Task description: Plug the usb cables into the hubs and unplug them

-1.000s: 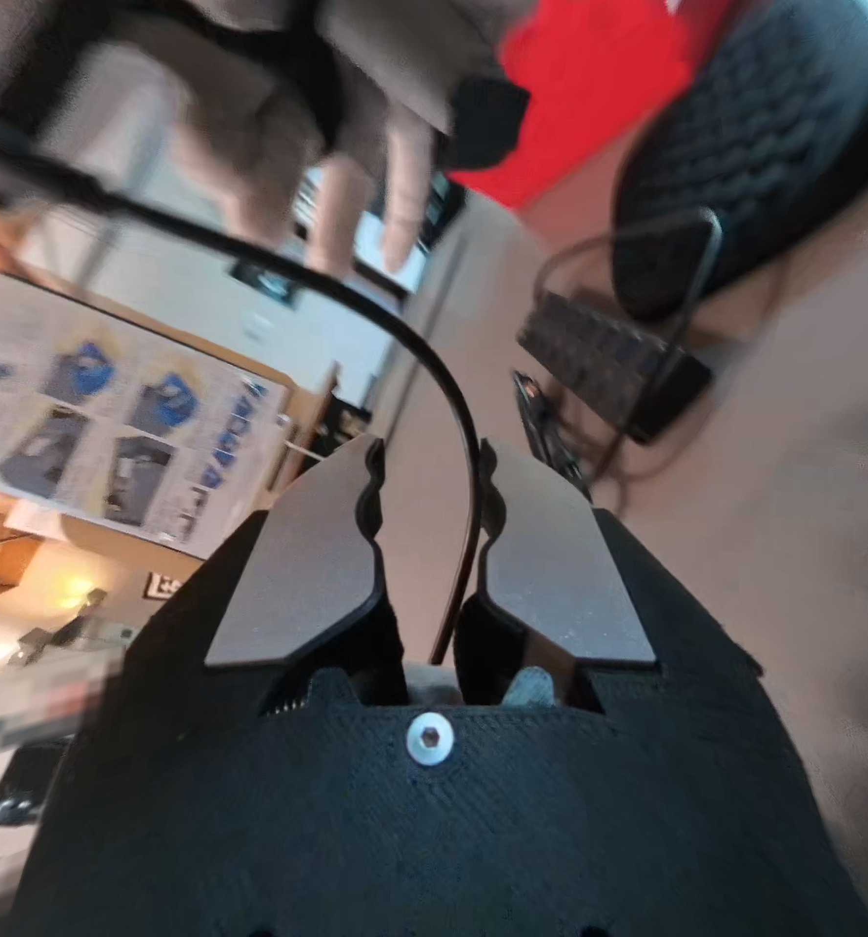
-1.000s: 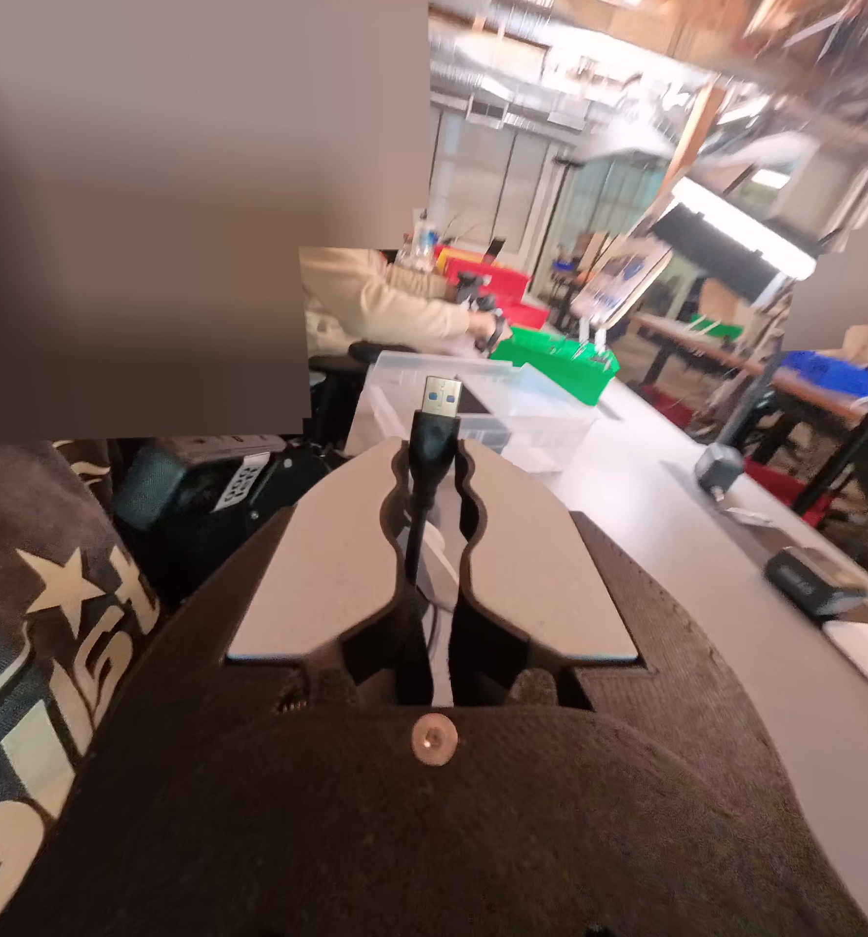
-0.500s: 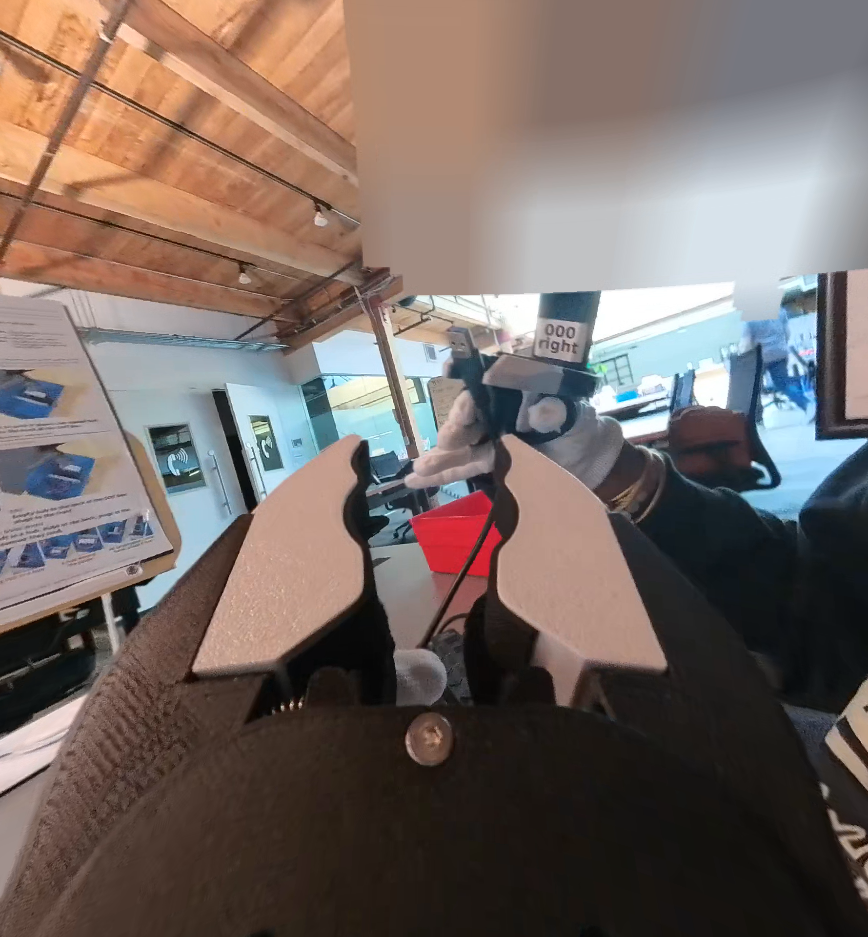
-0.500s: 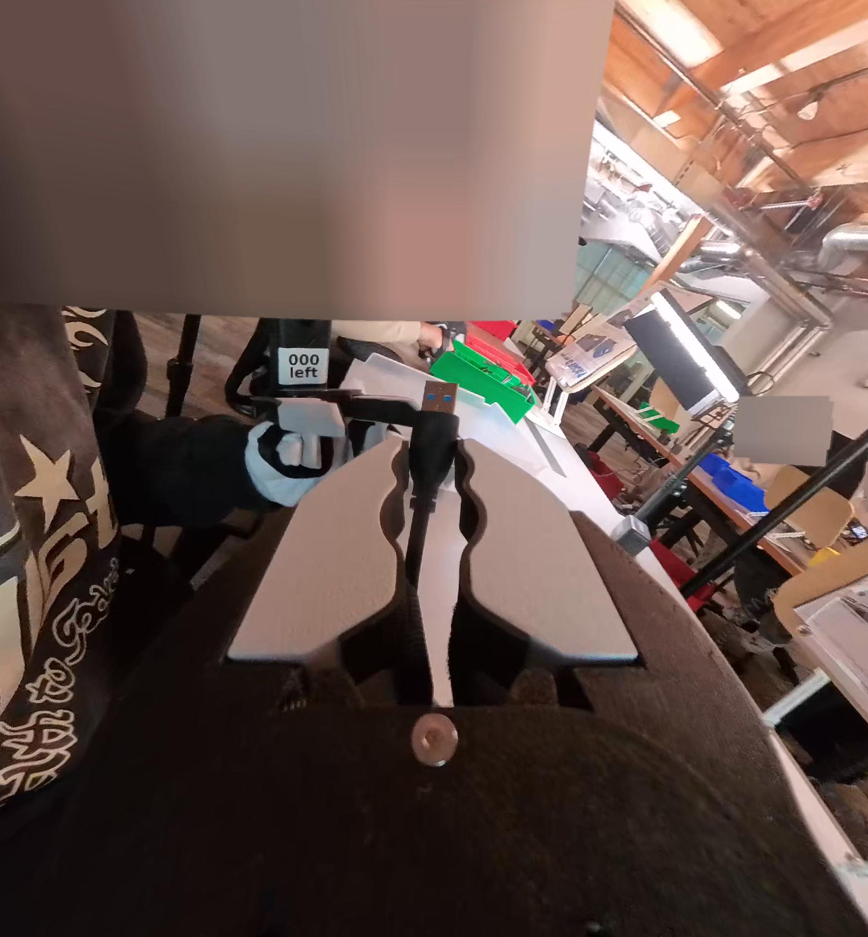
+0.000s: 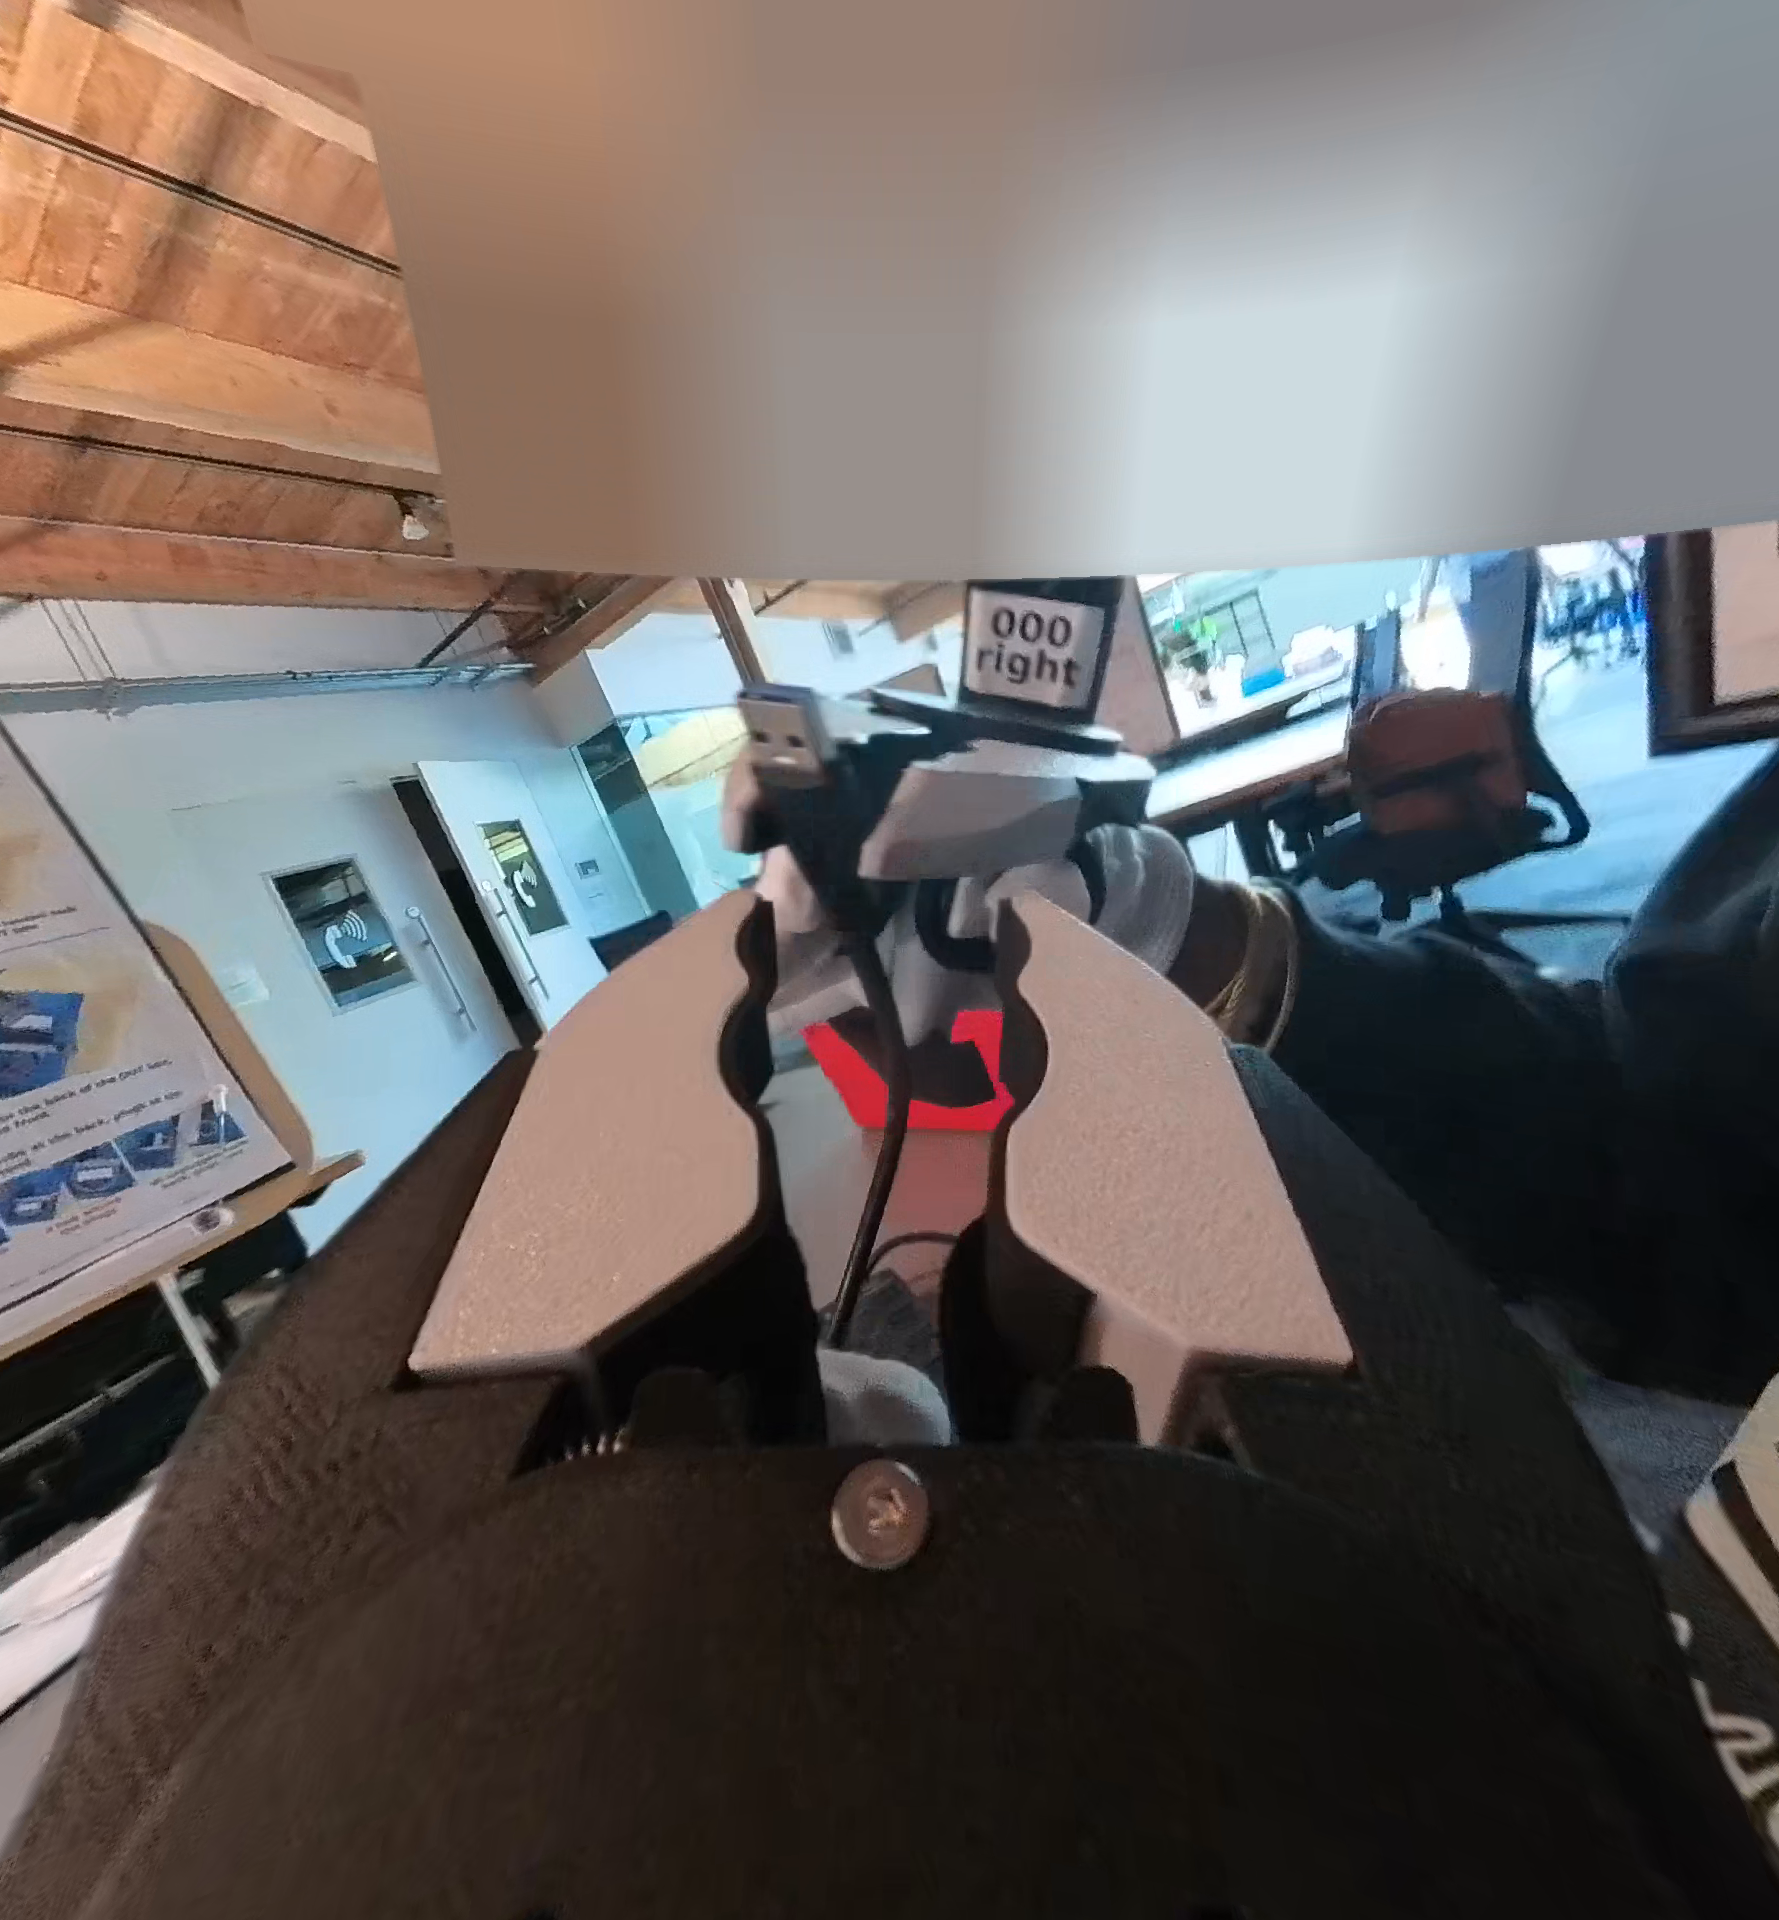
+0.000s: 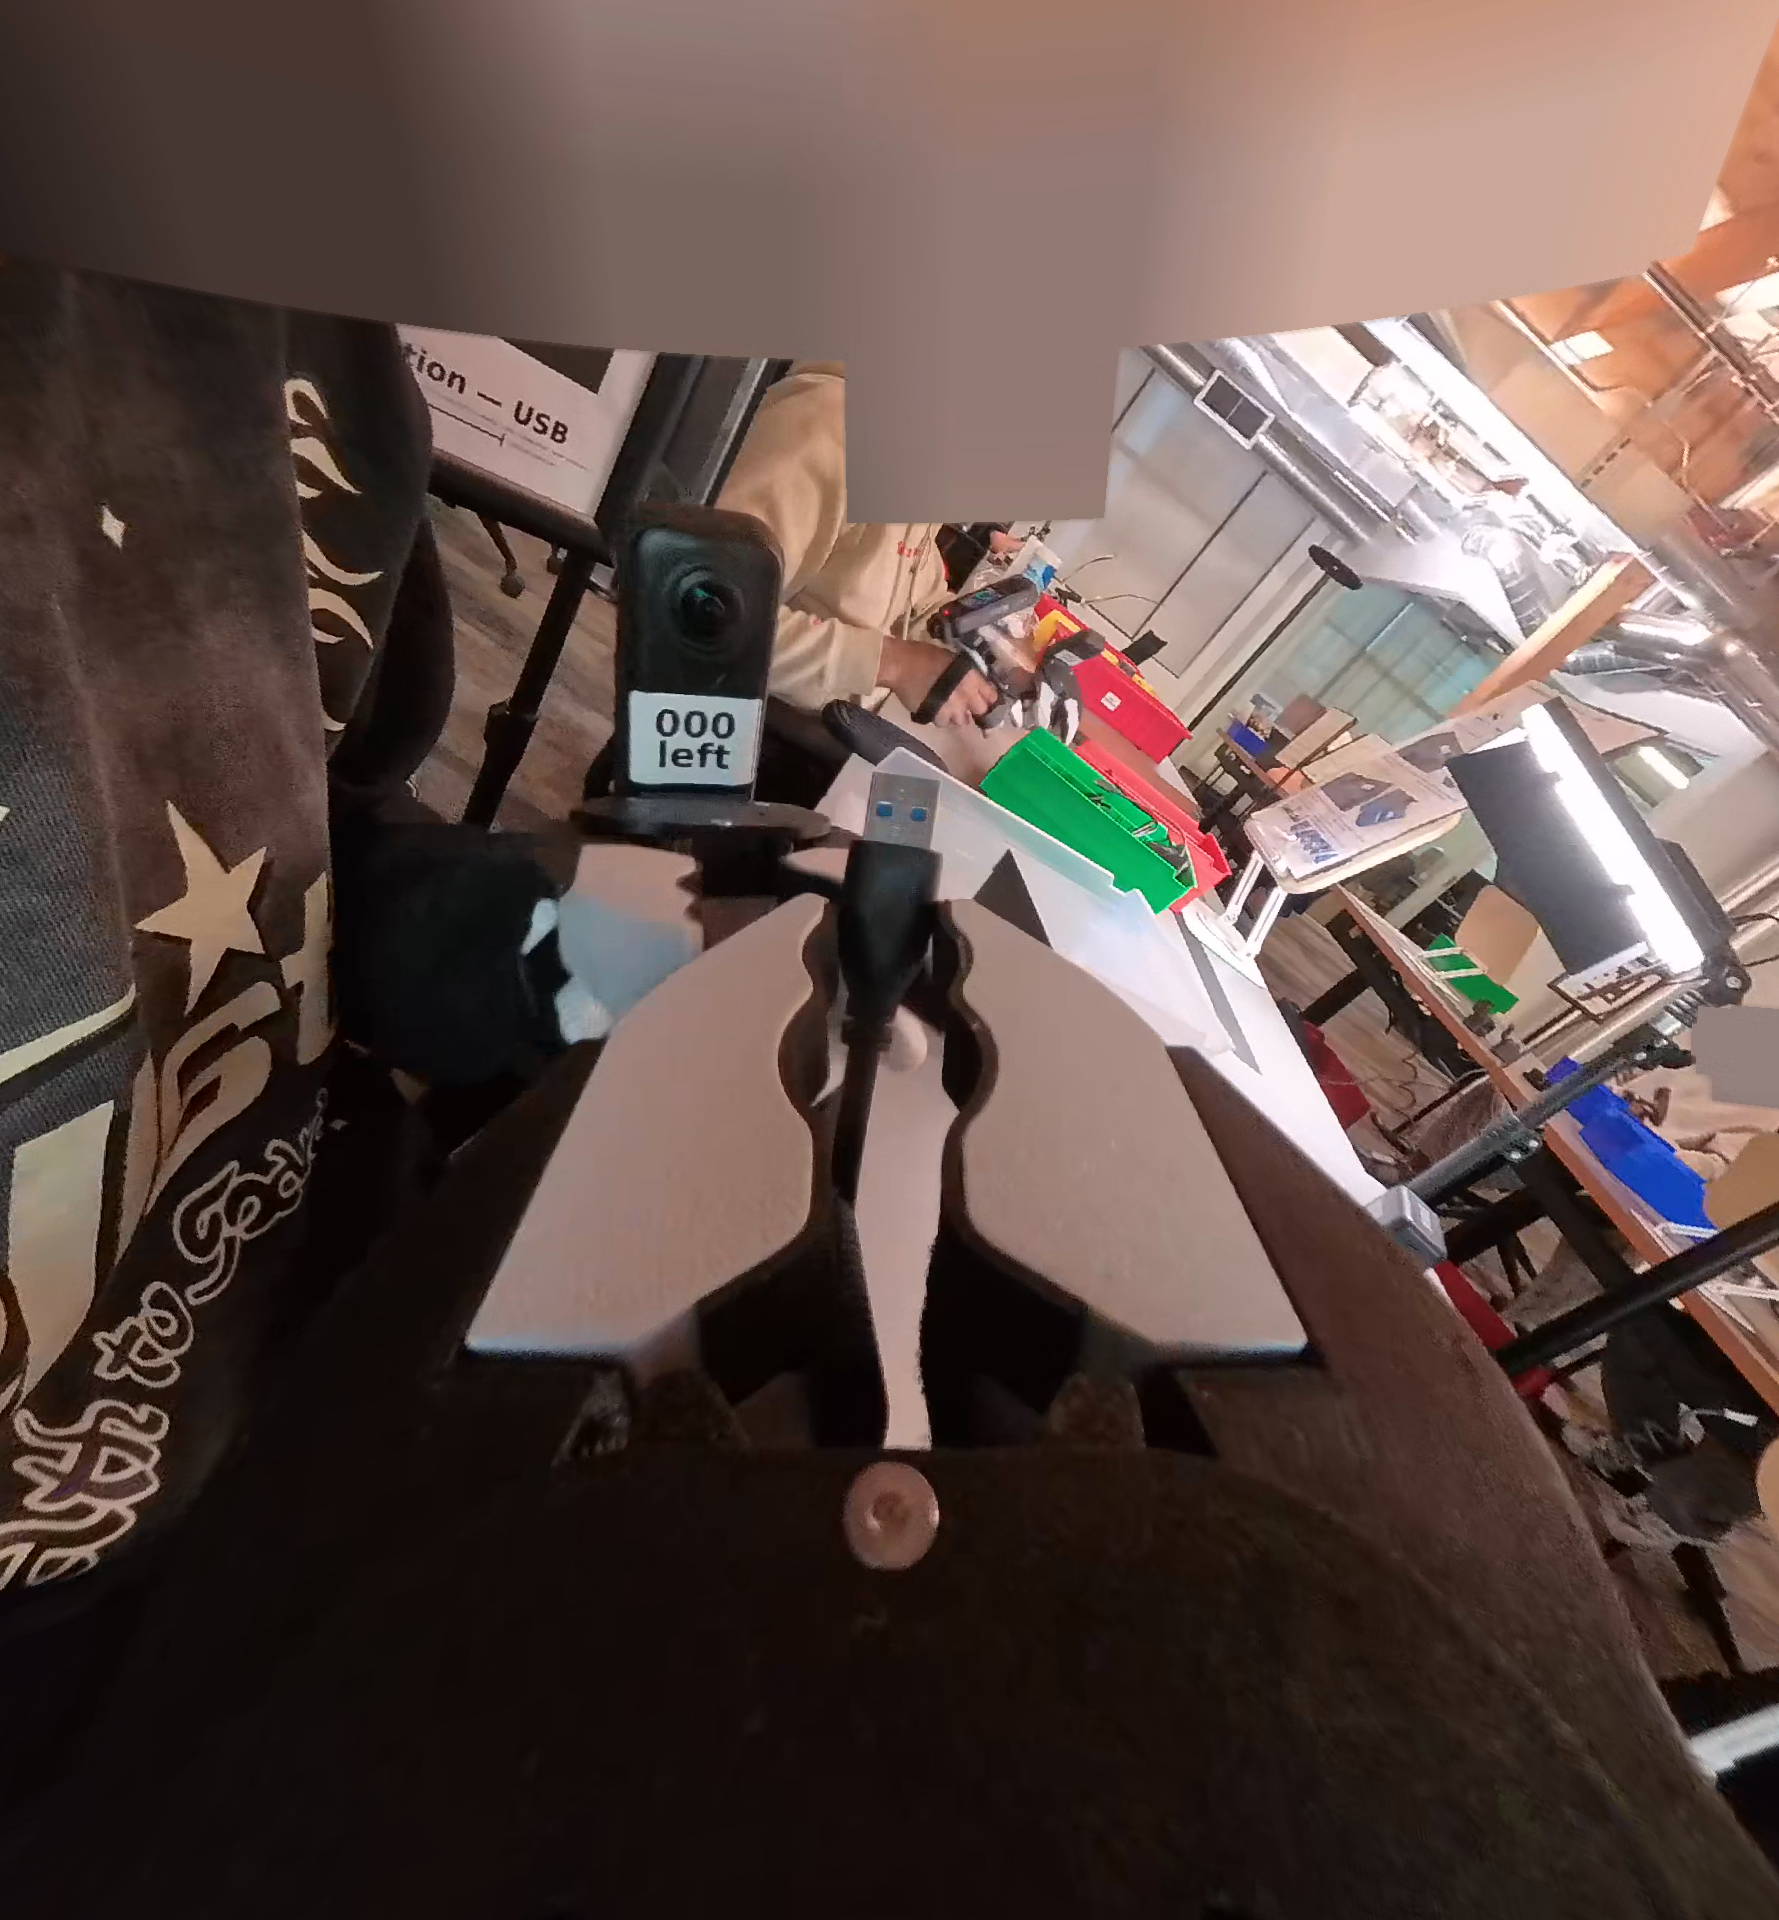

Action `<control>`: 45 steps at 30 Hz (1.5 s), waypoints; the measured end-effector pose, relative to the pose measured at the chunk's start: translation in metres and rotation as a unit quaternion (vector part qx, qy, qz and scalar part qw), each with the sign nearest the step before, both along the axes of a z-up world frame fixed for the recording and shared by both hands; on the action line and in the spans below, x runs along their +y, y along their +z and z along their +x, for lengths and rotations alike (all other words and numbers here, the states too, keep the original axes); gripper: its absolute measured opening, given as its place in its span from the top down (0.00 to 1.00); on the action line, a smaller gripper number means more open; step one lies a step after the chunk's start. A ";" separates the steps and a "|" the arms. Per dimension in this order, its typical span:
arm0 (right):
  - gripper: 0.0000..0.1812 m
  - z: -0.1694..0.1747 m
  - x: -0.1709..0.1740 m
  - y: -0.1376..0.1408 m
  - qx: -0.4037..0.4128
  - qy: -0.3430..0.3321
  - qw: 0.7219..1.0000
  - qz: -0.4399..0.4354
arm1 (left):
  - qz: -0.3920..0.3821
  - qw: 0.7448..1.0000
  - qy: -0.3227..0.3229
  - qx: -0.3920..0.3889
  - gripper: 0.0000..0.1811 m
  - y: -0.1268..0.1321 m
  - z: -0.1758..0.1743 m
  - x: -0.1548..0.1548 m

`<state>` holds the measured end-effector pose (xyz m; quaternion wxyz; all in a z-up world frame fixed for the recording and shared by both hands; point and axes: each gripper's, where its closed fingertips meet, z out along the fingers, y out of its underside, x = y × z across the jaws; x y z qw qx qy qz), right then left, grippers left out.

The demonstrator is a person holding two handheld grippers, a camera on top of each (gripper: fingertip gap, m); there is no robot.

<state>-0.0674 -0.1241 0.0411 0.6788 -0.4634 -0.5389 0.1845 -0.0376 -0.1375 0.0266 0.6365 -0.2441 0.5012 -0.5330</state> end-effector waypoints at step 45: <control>0.90 0.030 0.050 -0.057 -0.328 -0.313 0.888 0.071 | 0.305 0.837 0.315 0.327 0.96 -0.062 0.032 0.089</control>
